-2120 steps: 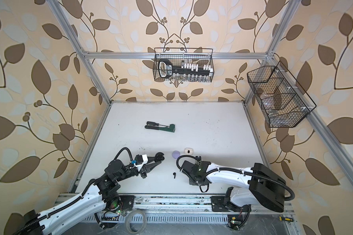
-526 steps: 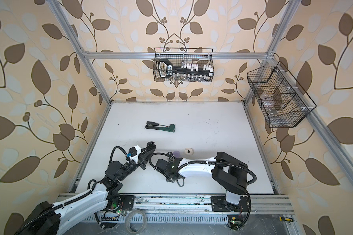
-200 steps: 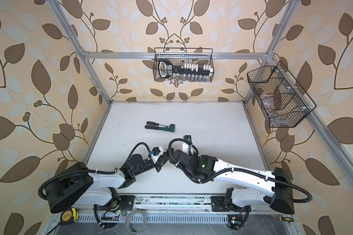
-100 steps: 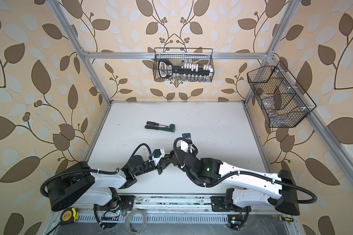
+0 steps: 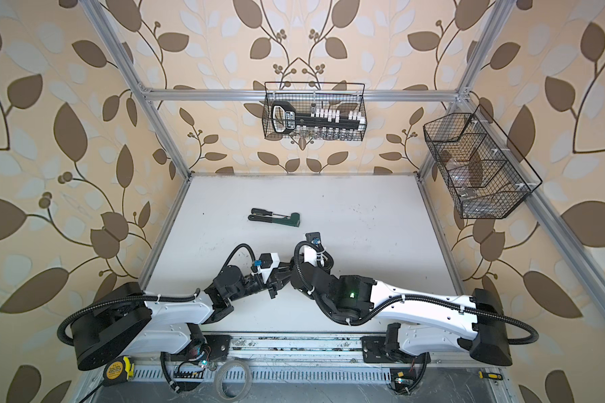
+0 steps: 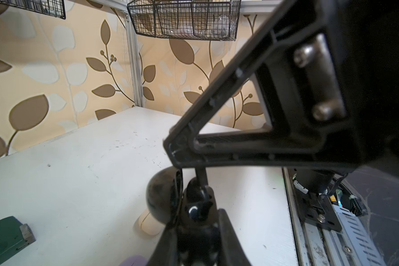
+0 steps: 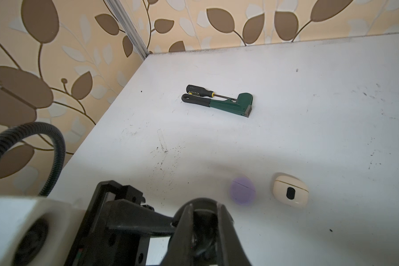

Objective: Insert wireless bluetooth earbuds into charging case
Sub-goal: Insert the wireless bluetooth earbud into the charging case.

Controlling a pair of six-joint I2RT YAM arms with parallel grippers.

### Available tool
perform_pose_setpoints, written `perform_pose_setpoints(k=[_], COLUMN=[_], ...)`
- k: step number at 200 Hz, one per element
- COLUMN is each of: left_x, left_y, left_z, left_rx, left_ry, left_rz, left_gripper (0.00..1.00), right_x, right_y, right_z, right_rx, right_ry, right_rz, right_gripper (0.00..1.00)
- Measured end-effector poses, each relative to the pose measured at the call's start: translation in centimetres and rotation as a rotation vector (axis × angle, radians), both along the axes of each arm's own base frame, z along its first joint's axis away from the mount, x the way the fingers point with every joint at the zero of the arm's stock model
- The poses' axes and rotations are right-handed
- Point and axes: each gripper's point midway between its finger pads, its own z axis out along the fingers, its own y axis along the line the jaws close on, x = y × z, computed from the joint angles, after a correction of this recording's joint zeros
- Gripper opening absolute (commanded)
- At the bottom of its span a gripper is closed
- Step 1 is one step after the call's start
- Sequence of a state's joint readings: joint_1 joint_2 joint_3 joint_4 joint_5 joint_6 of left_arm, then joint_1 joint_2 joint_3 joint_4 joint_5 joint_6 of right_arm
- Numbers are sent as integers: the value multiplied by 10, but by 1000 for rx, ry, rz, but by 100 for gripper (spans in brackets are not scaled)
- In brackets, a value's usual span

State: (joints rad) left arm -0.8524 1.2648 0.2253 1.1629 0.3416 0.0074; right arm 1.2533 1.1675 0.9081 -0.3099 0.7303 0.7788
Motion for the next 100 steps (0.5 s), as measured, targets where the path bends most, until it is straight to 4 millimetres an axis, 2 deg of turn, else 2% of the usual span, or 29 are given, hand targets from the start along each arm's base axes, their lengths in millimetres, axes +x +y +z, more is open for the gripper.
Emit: perform_pose_setpoints(k=[100], left_x=[-2], left_y=[3], left_z=[0], left_rx=[25], left_ry=[41], left_rz=[0], left_gripper=[0], right_x=[-1], right_y=[4], right_z=[-4], right_rx=[-15], right_ry=[-24], right_rz=[7], right_gripper=[16])
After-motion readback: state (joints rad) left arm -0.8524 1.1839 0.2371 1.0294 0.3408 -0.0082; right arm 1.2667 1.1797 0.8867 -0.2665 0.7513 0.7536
